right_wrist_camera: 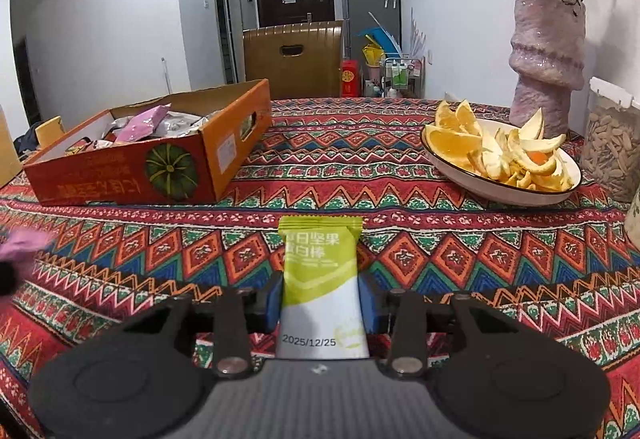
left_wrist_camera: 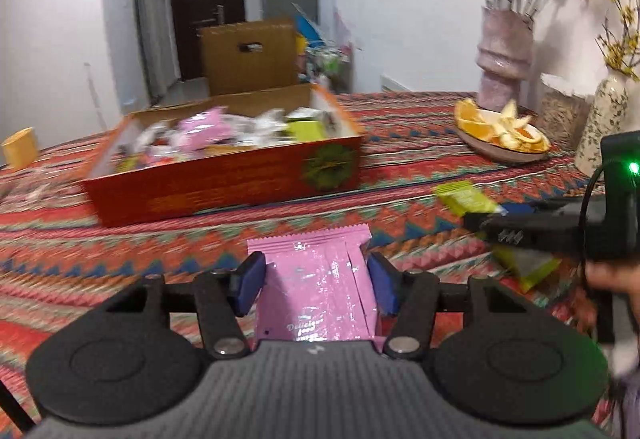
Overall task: Organize snacks
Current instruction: 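Grasp the green-white bar with the right tool while the left grasps the pink packet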
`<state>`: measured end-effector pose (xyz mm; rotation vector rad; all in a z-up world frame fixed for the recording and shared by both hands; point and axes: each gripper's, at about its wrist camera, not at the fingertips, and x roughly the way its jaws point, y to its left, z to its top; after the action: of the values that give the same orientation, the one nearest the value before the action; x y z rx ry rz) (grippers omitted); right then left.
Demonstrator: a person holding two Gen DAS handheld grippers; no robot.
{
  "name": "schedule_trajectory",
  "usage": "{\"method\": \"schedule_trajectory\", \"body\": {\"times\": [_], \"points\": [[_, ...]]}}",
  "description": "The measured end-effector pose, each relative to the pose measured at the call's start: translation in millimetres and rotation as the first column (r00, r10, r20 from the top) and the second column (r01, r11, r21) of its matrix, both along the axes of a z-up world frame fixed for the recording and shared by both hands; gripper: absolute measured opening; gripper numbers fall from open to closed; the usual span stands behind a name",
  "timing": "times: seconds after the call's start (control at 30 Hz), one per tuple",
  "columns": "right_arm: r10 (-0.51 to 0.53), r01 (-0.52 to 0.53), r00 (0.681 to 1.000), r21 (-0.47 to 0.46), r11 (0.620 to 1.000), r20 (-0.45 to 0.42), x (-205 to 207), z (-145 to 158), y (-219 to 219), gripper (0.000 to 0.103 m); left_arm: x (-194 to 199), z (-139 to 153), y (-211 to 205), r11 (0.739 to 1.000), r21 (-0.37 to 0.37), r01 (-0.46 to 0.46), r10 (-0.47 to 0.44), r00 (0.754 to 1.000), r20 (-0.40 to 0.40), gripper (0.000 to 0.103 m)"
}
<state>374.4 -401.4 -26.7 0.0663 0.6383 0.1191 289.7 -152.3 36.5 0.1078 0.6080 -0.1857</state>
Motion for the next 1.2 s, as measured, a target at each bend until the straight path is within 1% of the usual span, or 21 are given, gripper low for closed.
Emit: {"method": "schedule_trajectory", "body": {"times": [0.1, 0.17, 0.27, 0.4, 0.43, 0.53, 0.57, 0.63, 0.67, 0.73, 0.8, 0.83, 0.87, 0.9, 0.93, 1.03, 1.07, 1.1, 1.13, 1.17, 1.2], "points": [[0.000, 0.000, 1.000, -0.003, 1.000, 0.005, -1, 0, 1, 0.038, -21, 4, 41, 0.997, -0.012, -0.080, 0.080, 0.997, -0.002, 0.056], [0.000, 0.000, 1.000, -0.010, 1.000, 0.004, -1, 0, 2, 0.038, -34, 4, 69, 0.992, -0.024, -0.124, 0.124, 0.992, -0.005, 0.034], [-0.017, 0.017, 1.000, -0.074, 0.997, -0.001, -7, 2, 12, 0.037, -48, 5, 106, 0.987, -0.056, -0.153, 0.154, 0.988, 0.003, 0.034], [-0.001, 0.001, 1.000, -0.086, 0.996, 0.003, -41, 9, 37, 0.037, -61, -2, 142, 0.983, -0.075, -0.167, 0.167, 0.986, -0.005, 0.030], [0.006, -0.006, 1.000, -0.080, 0.997, 0.006, -54, 11, 45, 0.037, -63, -5, 148, 0.983, -0.087, -0.163, 0.162, 0.987, -0.012, 0.034], [0.014, -0.012, 0.999, -0.046, 0.999, 0.037, -98, 23, 71, 0.037, -68, -12, 161, 0.981, -0.125, -0.146, 0.145, 0.989, -0.018, 0.069], [0.019, -0.018, 0.999, -0.027, 0.999, 0.047, -111, 26, 79, 0.037, -69, -14, 163, 0.983, -0.132, -0.130, 0.129, 0.992, -0.012, 0.073], [0.032, -0.032, 0.998, 0.004, 0.999, 0.061, -134, 31, 93, 0.037, -68, -20, 163, 0.985, -0.132, -0.110, 0.109, 0.994, -0.013, 0.075], [0.035, -0.036, 0.998, 0.011, 0.999, 0.060, -143, 32, 100, 0.037, -67, -23, 161, 0.987, -0.134, -0.092, 0.093, 0.996, -0.006, 0.081], [0.058, -0.058, 0.997, 0.013, 0.998, 0.057, -156, 33, 112, 0.037, -58, -30, 158, 0.987, -0.145, -0.064, 0.060, 0.998, -0.030, 0.085], [0.088, -0.088, 0.995, 0.001, 0.996, 0.053, -165, 34, 122, 0.037, -42, -33, 153, 0.977, -0.201, -0.075, 0.057, 0.994, -0.094, 0.085], [0.100, -0.100, 0.994, -0.008, 0.995, 0.048, -167, 35, 125, 0.037, -36, -35, 149, 0.968, -0.243, -0.060, 0.038, 0.995, -0.097, 0.088], [0.107, -0.106, 0.993, -0.017, 0.994, 0.048, -168, 35, 128, 0.037, -29, -36, 144, 0.959, -0.281, -0.039, 0.013, 0.995, -0.094, 0.097], [0.106, -0.105, 0.993, -0.021, 0.994, 0.047, -167, 35, 128, 0.037, -18, -38, 135, 0.952, -0.304, -0.024, -0.008, 0.995, -0.104, 0.101], [0.102, -0.101, 0.994, -0.023, 0.995, 0.047, -166, 36, 129, 0.038, -8, -39, 127, 0.955, -0.296, -0.027, -0.011, 0.992, -0.124, 0.101], [0.086, -0.086, 0.995, -0.018, 0.996, 0.051, -165, 36, 126, 0.038, 14, -40, 106, 0.969, -0.246, -0.036, 0.006, 0.992, -0.122, 0.101], [0.086, -0.086, 0.995, -0.015, 0.996, 0.050, -165, 36, 124, 0.038, 18, -41, 101, 0.975, -0.220, -0.044, 0.017, 0.993, -0.119, 0.096], [0.084, -0.084, 0.995, -0.014, 0.996, 0.049, -165, 35, 122, 0.038, 19, -43, 96, 0.981, -0.188, -0.047, 0.026, 0.993, -0.114, 0.088], [0.081, -0.081, 0.995, -0.014, 0.997, 0.049, -166, 35, 119, 0.038, 18, -45, 92, 0.988, -0.146, -0.050, 0.035, 0.994, -0.102, 0.067], [0.078, -0.077, 0.996, -0.011, 0.997, 0.047, -165, 34, 117, 0.038, 16, -46, 89, 0.993, -0.111, -0.039, 0.029, 0.995, -0.097, 0.061], [0.074, -0.074, 0.996, -0.006, 0.997, 0.045, -165, 34, 114, 0.038, 12, -47, 88, 0.995, -0.095, -0.025, 0.016, 0.996, -0.093, 0.061]]}}
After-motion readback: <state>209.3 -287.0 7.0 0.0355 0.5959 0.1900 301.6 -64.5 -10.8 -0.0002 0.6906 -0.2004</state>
